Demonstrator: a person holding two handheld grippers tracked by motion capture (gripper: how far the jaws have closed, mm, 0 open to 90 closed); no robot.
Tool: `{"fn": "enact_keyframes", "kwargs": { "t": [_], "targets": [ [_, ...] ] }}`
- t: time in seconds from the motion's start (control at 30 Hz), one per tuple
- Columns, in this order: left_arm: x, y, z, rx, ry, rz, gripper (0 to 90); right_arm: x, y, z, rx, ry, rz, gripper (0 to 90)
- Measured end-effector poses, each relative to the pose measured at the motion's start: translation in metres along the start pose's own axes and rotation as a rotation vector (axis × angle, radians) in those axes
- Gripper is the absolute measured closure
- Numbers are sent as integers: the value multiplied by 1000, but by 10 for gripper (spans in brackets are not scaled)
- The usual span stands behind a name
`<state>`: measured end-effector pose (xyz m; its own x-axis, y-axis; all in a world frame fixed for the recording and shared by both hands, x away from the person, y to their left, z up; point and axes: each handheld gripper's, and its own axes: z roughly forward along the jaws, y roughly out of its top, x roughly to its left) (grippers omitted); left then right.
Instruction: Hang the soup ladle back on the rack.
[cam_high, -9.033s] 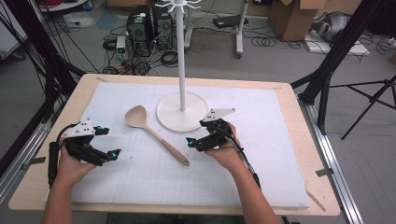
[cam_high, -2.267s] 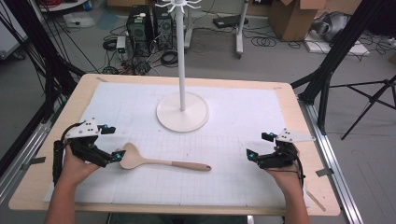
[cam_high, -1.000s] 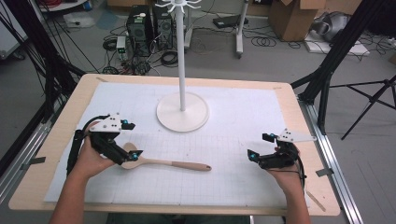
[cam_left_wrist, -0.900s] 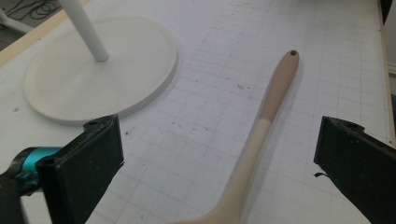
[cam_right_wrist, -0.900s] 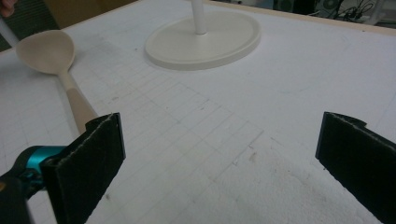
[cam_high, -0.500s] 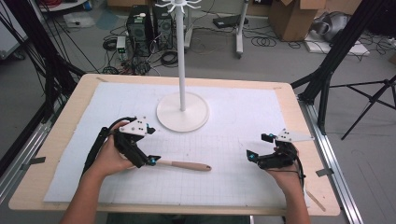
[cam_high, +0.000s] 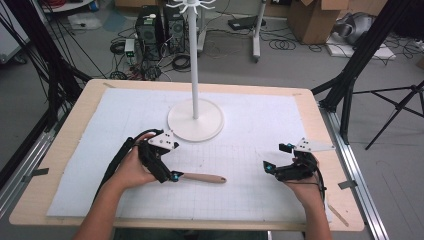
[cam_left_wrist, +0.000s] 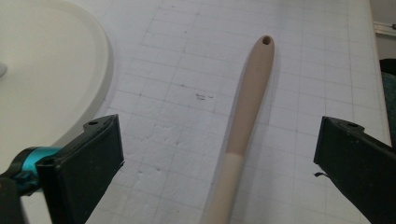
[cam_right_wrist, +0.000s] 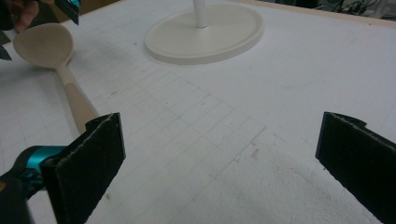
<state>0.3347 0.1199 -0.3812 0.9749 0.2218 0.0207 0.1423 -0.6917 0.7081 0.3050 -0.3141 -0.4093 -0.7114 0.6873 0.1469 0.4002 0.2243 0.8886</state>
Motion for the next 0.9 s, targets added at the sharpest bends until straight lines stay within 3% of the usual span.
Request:
{"fn": "enact_keyframes", "kwargs": {
  "t": [0.23, 0.6, 0.9],
  "targets": [
    [-2, 5, 21, 84, -28, 17, 18, 0, -1, 1, 5, 2, -4, 3],
    [-5, 3, 42, 182, -33, 33, 28, 1, -1, 2, 14, 9, 5, 3],
    [-6, 4, 46, 213, -27, 41, 145, 1, -1, 2, 13, 2, 1, 3]
  ]
}}
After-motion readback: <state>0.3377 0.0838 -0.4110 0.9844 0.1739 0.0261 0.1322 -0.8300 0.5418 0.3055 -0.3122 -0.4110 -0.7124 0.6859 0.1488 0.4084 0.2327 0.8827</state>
